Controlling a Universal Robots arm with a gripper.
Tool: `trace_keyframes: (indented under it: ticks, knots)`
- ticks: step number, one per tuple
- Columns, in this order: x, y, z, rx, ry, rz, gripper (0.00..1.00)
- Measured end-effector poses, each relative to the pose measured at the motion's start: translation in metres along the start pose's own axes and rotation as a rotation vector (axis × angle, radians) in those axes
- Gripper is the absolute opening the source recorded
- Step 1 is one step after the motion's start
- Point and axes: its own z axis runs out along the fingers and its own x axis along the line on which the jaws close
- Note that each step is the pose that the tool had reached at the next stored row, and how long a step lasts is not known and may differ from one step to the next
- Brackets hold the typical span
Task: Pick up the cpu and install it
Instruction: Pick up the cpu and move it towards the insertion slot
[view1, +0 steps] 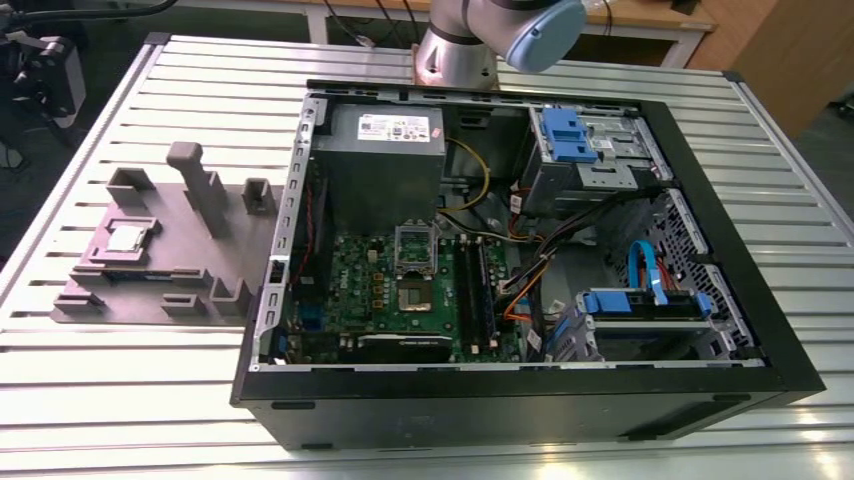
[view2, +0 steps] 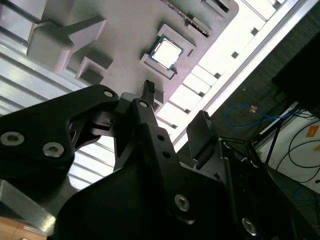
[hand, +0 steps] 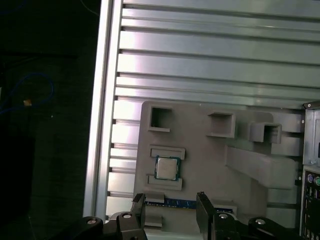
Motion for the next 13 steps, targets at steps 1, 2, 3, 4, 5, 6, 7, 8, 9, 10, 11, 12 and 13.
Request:
trace_keyframes:
  ticks: [1, 2, 3, 4, 5, 6, 7, 8, 9, 10, 11, 12, 13]
  knots:
    - [0.0000, 0.0000, 0.0001, 0.0002, 0.0001, 0.000, 0.53]
    - [0.0000, 0.0000, 0.0004, 0.0003, 0.0000, 0.000, 0.53]
    - [0.0000, 0.0000, 0.0008, 0.0004, -0.0001, 0.000, 0.53]
    - [0.0000, 0.0003, 0.0014, 0.0007, 0.0001, 0.000, 0.53]
    - [0.0000, 0.0003, 0.0023, 0.0007, 0.0000, 0.000, 0.53]
    - [0.0000, 0.0002, 0.0033, 0.0007, -0.0001, 0.000, 0.53]
    - [-0.0001, 0.0002, 0.0044, 0.0007, -0.0001, 0.000, 0.53]
    - [-0.0001, 0.0002, 0.0057, 0.0008, 0.0001, 0.000, 0.53]
    - [0.0000, 0.0002, 0.0072, 0.0008, 0.0001, 0.000, 0.53]
    - [0.0000, 0.0001, 0.0091, 0.0008, 0.0001, 0.000, 0.53]
    - [0.0000, 0.0000, 0.0110, 0.0007, 0.0000, 0.000, 0.53]
    - [0.0000, -0.0001, 0.0128, 0.0007, -0.0001, 0.000, 0.53]
    - [0.0000, -0.0001, 0.0146, 0.0008, 0.0000, 0.000, 0.53]
